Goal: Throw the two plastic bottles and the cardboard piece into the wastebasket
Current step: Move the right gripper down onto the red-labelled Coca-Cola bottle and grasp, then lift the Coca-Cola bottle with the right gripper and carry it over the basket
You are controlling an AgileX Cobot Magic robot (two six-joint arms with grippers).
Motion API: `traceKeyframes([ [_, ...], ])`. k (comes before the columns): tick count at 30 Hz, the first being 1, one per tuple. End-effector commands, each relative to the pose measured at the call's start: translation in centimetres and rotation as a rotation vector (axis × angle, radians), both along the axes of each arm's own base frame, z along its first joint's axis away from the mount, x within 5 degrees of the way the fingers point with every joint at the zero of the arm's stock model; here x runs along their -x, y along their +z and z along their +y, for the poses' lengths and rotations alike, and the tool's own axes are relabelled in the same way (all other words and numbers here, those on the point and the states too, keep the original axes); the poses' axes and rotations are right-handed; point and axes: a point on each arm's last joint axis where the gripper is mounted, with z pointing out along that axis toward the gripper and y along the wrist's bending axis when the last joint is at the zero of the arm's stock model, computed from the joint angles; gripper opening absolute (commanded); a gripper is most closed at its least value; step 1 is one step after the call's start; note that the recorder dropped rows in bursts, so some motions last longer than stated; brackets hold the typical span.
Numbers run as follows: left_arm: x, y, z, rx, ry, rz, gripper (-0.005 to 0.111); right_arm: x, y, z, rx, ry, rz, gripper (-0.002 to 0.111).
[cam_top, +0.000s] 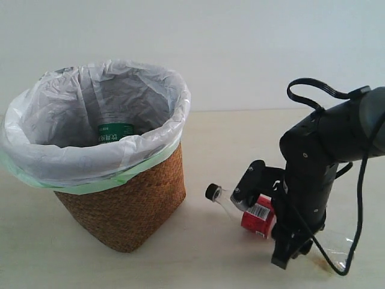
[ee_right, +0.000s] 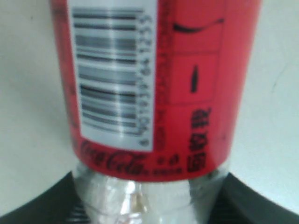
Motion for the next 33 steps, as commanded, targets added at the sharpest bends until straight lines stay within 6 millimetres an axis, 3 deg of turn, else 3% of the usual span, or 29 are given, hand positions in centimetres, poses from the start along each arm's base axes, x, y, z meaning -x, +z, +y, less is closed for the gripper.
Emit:
traceKeyframes([
  [1,0.0,-0.1,0.0,0.005,0.003,0.000,0.004,-1.2,2.7,0.9,-0.082,-0.167,-0.087,0.000],
  [9,0.0,-0.1,0.0,0.005,0.003,0.000,0.004,-1.8,10.5,0.5,-0.158,-0.346,-0.231,0.000],
  [15,0.0,-0.1,0.0,0.005,0.003,0.000,0.004,-1.4,15.0,-3.6,-0.258,-0.496,-0.326,0.000],
  [22,0.0,-0.1,0.0,0.005,0.003,0.000,0.004,-1.3,16.3,-9.8,-0.271,-0.847,-0.305,0.000],
  [28,0.0,-0.1,0.0,0.005,0.003,0.000,0.004,-1.1,16.4,-12.9,-0.155,-0.970,-0.335,0.000],
  [33,0.0,-0.1,0.0,0.005,0.003,0.000,0.004,-1.0,16.4,-14.0,-0.123,-1.017,-0.329,0.000],
])
